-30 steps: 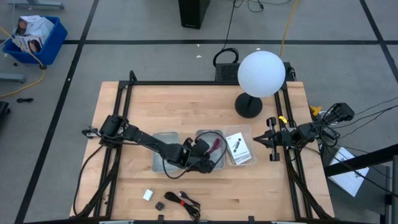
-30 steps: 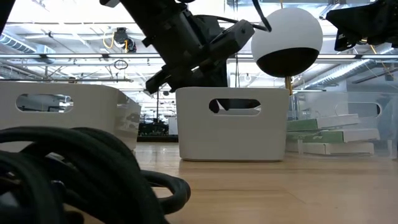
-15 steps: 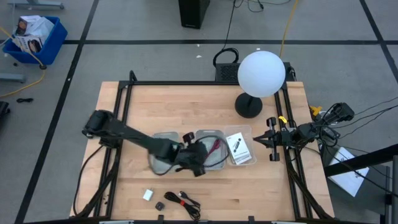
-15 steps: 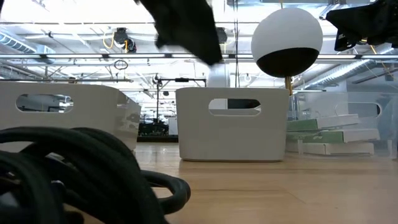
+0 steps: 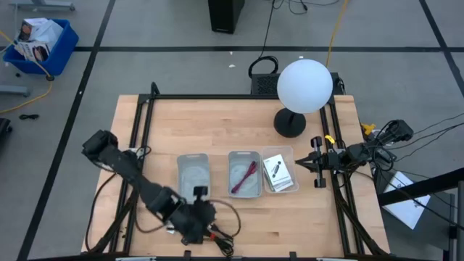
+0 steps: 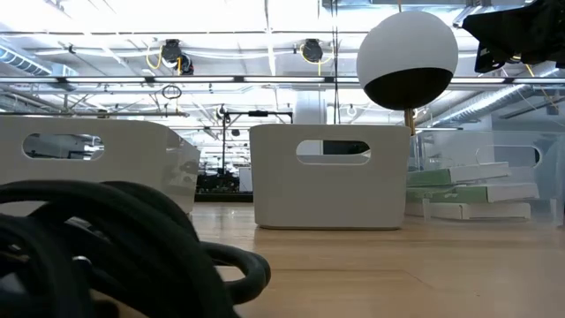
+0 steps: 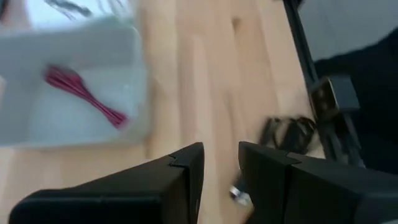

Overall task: Pick and place items into bin
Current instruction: Put the bottom black USB cable into the right gray bin

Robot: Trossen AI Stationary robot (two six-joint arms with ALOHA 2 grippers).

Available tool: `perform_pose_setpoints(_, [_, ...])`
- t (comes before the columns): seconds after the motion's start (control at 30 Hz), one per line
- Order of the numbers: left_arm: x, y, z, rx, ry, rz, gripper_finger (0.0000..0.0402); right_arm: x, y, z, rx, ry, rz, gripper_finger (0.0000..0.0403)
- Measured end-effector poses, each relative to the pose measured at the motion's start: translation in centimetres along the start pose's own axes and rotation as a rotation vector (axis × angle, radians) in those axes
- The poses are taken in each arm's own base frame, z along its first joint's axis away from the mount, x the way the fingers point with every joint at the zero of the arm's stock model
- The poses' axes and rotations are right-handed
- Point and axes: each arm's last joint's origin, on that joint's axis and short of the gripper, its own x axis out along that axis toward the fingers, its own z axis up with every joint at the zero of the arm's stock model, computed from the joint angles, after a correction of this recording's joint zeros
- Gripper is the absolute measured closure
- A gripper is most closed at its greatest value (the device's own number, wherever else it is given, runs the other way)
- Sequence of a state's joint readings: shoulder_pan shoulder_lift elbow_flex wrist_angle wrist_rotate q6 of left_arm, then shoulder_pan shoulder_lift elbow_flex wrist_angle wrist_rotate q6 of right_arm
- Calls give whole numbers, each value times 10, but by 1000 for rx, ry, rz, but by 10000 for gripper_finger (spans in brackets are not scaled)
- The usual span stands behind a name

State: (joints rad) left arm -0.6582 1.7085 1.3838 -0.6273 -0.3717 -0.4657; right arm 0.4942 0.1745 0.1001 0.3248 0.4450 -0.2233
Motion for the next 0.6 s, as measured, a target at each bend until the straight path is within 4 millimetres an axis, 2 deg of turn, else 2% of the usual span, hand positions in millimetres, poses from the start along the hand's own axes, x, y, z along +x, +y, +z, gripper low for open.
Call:
perform_pose_setpoints(0.23, [44,-34,-34,15,164,-28,292,0,0,0,1,1,1,403])
perform_pose_setpoints(0.4, [69,-39,-51,-48,296,-46,287,0,0,-1,4,9,3,403])
perform_pose_setpoints(0.6, [74,-41,-54,-59,313,-62,221,0,0,-1,24,9,3,403])
